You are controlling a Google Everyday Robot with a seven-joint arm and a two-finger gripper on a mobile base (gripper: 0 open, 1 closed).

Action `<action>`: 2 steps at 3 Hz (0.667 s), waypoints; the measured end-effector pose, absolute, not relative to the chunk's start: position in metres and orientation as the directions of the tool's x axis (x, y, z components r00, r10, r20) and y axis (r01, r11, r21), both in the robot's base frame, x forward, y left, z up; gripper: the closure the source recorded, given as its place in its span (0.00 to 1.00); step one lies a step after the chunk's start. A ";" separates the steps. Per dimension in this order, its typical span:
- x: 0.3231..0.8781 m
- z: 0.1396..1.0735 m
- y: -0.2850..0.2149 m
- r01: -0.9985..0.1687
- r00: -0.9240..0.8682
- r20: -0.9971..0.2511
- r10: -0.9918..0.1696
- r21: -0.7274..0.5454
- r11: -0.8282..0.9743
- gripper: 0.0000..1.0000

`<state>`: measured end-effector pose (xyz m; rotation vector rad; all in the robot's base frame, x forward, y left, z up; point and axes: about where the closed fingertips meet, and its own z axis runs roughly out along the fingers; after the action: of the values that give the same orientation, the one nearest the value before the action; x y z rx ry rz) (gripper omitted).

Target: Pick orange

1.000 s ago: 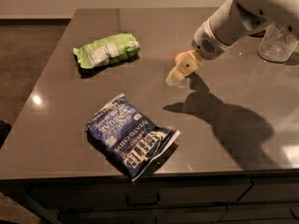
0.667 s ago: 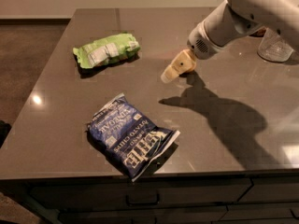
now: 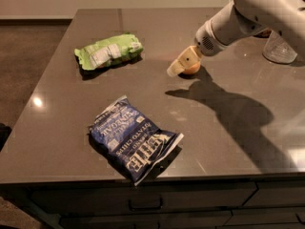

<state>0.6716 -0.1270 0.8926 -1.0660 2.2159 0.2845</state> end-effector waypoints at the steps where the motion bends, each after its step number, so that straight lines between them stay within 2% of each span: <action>1: 0.682 0.881 -0.135 -0.759 -0.460 -0.630 -0.626 -0.087 0.645 0.00; 2: 0.687 0.866 -0.138 -0.768 -0.469 -0.614 -0.634 -0.071 0.637 0.22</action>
Offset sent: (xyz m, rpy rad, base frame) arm 0.0194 -0.0213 -0.0367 -0.0292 0.0457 0.0077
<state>0.6873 -0.1384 0.8658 -1.0894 2.2474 0.2851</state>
